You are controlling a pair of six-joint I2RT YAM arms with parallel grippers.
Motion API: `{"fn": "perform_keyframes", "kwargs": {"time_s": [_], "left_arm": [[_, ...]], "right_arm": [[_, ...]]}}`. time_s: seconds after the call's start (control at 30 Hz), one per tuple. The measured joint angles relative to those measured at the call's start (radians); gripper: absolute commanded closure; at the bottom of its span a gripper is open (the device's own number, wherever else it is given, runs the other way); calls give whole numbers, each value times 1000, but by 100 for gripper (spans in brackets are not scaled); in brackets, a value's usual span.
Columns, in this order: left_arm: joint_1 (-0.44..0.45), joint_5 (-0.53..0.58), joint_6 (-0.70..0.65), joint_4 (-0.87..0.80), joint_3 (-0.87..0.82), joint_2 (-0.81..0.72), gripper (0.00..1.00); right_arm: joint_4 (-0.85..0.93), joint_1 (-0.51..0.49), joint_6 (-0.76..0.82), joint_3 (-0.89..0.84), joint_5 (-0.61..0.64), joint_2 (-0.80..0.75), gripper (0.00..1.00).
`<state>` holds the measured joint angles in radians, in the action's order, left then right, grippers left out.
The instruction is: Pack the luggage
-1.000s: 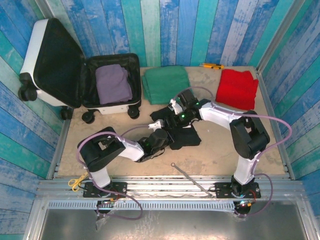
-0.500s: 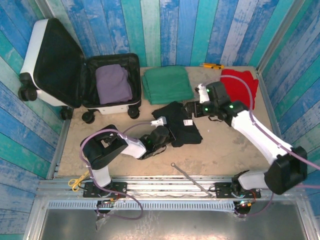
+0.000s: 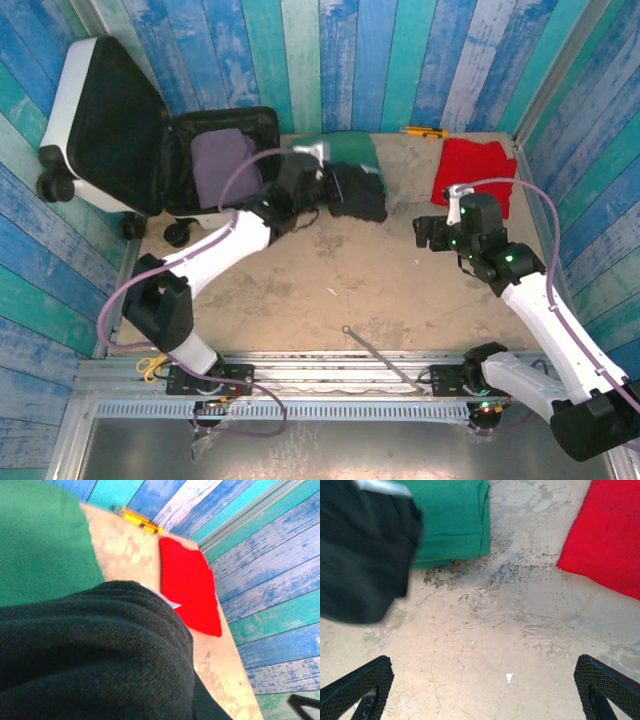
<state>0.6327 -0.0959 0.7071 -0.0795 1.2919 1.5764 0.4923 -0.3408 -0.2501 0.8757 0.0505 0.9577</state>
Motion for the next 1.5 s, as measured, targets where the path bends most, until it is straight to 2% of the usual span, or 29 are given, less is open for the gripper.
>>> {"fn": "perform_keyframes", "kwargs": {"time_s": [0.1,0.23,0.37,0.5,0.67,0.83,1.03,1.13,1.2,1.27,1.33,1.37,1.4,1.47,1.5], "left_arm": [[-82,-34,-77,-135,172,-8,100],[-259,-109,-148,-267,367,6,100],[-465,-209,-177,-336,563,125,100],[-592,-306,-185,-385,691,288,100],[-642,-397,-207,-515,906,525,100],[-657,-473,-207,-578,1104,667,100],[-740,-536,-183,-535,1093,677,100],[-779,-534,-219,-511,976,671,99],[-788,-525,-248,-488,813,657,89],[-785,-507,-262,-462,624,641,68],[-783,-488,-254,-458,476,639,36],[-784,-488,-251,-448,432,639,27],[-788,-490,-245,-437,417,633,22],[-790,-453,-227,-410,388,583,4],[-792,-431,-221,-401,358,550,6]], "right_arm": [[0,4,0,-6,2,-2,3],[-1,4,0,-6,2,-2,4],[-1,4,4,-6,-2,-2,4],[-2,4,11,-9,-2,-5,4],[-3,4,23,-34,-2,-13,4],[1,6,27,-61,-5,-10,4],[16,6,26,-61,-10,-4,4],[17,6,25,-63,-23,-4,4],[16,7,22,-66,-39,-3,4],[16,8,19,-68,-60,5,4],[17,9,19,-68,-83,14,4],[18,9,19,-68,-95,19,4],[18,9,20,-68,-105,21,4],[27,9,24,-68,-120,21,4],[30,9,27,-68,-124,19,4]]}}
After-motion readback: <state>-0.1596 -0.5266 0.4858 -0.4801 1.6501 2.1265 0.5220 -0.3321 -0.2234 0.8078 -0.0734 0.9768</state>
